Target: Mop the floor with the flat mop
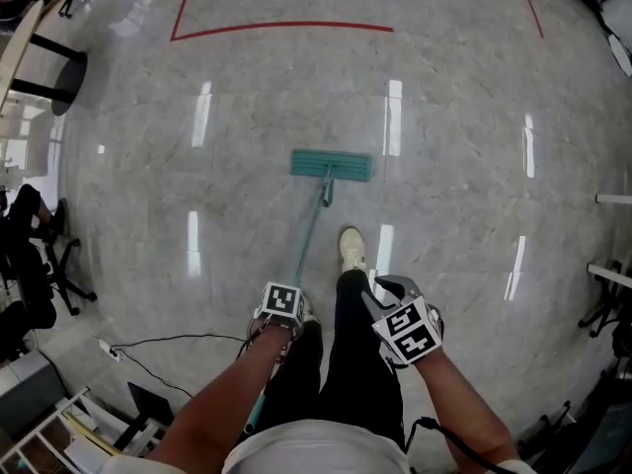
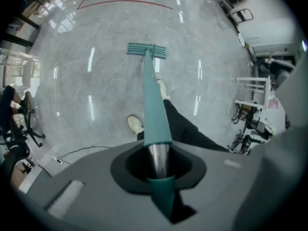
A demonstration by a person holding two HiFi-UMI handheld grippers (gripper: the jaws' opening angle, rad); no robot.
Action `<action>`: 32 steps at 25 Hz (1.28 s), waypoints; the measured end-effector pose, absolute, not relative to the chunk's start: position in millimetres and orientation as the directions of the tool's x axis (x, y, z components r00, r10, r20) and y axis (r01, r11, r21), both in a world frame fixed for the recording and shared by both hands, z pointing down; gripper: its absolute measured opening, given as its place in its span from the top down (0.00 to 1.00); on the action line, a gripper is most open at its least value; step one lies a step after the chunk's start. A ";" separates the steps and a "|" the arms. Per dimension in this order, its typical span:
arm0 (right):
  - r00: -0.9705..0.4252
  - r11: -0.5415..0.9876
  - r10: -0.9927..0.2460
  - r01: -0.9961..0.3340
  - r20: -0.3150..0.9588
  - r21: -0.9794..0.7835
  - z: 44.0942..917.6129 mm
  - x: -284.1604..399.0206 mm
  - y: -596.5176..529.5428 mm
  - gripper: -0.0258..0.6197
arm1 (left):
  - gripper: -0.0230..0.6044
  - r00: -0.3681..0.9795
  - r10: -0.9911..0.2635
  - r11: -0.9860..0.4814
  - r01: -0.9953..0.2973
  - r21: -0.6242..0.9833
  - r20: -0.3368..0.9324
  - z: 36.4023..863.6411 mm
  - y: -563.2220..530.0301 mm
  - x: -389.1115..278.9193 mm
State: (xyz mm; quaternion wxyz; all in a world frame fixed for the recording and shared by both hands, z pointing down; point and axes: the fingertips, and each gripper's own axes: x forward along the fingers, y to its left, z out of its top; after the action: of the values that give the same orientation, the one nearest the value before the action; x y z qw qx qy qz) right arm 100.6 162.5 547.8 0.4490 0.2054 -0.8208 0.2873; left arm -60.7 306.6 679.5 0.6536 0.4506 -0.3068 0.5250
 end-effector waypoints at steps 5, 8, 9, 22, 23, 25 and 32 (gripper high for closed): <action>-0.507 0.734 -0.076 -0.611 0.858 -0.297 550.4 106.9 156.4 0.77 | 0.84 0.279 0.430 0.053 -0.957 0.284 0.859 681.8 288.9 -51.2; -0.514 0.725 -0.070 -0.615 0.855 -0.310 550.7 108.1 153.3 0.77 | 0.84 0.289 0.416 0.074 -0.956 0.285 0.862 685.6 292.0 -51.2; -0.514 0.727 -0.069 -0.613 0.855 -0.310 550.9 108.8 151.2 0.77 | 0.84 0.296 0.417 0.077 -0.954 0.291 0.859 685.6 290.9 -50.4; -0.508 0.712 -0.048 -0.621 0.860 -0.327 550.7 120.8 129.6 0.77 | 0.85 0.323 0.403 0.071 -0.944 0.322 0.856 695.2 200.1 -42.7; -0.507 0.712 -0.046 -0.621 0.861 -0.328 551.2 122.0 127.7 0.77 | 0.85 0.333 0.400 0.081 -0.941 0.329 0.854 696.0 192.4 -39.3; -0.504 0.710 -0.045 -0.623 0.862 -0.327 552.0 125.2 122.5 0.77 | 0.85 0.352 0.394 0.099 -0.935 0.342 0.849 696.8 176.5 -32.0; -0.502 0.688 -0.046 -0.643 0.864 -0.337 554.1 134.9 108.8 0.77 | 0.84 0.375 0.377 0.114 -0.926 0.359 0.847 701.2 118.4 -13.8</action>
State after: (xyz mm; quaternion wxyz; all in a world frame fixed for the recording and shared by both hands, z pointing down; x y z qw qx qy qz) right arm 134.9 108.8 554.1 0.4505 0.2152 -0.8005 0.3315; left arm -13.8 118.4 701.2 0.6859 0.4660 -0.2946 0.4750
